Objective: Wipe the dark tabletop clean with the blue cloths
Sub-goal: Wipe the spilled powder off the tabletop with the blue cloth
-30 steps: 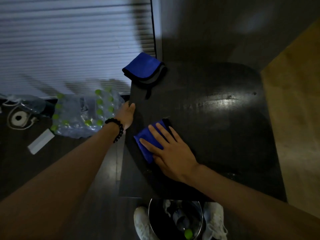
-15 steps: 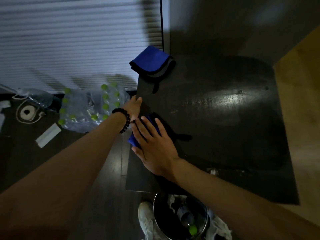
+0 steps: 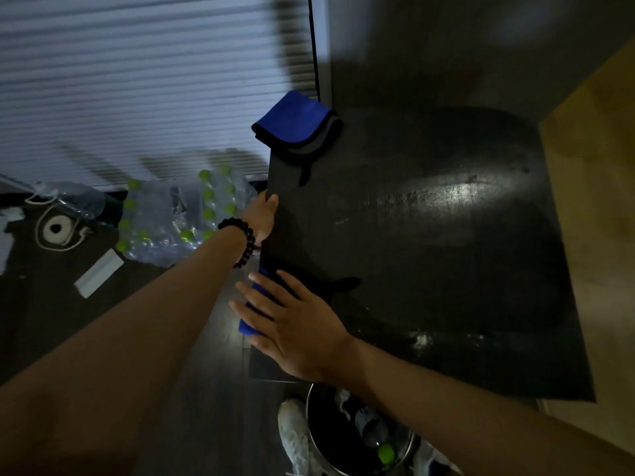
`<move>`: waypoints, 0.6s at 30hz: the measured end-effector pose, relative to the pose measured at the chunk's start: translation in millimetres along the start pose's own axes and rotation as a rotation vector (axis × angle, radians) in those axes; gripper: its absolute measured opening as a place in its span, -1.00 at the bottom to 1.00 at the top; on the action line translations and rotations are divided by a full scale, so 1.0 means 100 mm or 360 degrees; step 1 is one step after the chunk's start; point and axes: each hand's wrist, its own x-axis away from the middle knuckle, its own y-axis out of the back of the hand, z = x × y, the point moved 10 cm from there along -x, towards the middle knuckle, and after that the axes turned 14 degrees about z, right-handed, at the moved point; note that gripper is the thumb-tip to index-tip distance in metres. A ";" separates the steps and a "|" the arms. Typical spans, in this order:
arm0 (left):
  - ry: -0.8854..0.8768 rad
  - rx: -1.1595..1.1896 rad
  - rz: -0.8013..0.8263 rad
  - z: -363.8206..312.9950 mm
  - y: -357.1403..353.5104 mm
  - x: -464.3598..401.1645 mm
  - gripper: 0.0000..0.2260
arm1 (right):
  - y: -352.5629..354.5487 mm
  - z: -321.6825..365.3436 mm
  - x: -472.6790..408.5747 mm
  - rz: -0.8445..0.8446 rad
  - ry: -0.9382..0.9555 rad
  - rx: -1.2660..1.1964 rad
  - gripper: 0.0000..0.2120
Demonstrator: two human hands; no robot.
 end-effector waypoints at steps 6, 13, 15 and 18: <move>0.0002 0.0329 0.0047 0.06 -0.07 -0.02 -0.60 | -0.03 0.05 0.12 -0.0005 0.0149 0.0078 -0.47; 0.0047 0.0541 0.0033 0.24 -0.05 -0.15 -0.56 | -0.08 0.01 0.39 0.0077 0.0269 0.0082 -0.46; 0.0037 0.0547 -0.0003 0.26 -0.04 -0.17 -0.55 | -0.13 -0.03 0.48 0.0148 0.0273 0.0125 -0.47; 0.0045 0.0603 -0.0018 0.30 -0.03 -0.21 -0.53 | -0.18 -0.10 0.59 0.0238 0.0281 0.0189 -0.48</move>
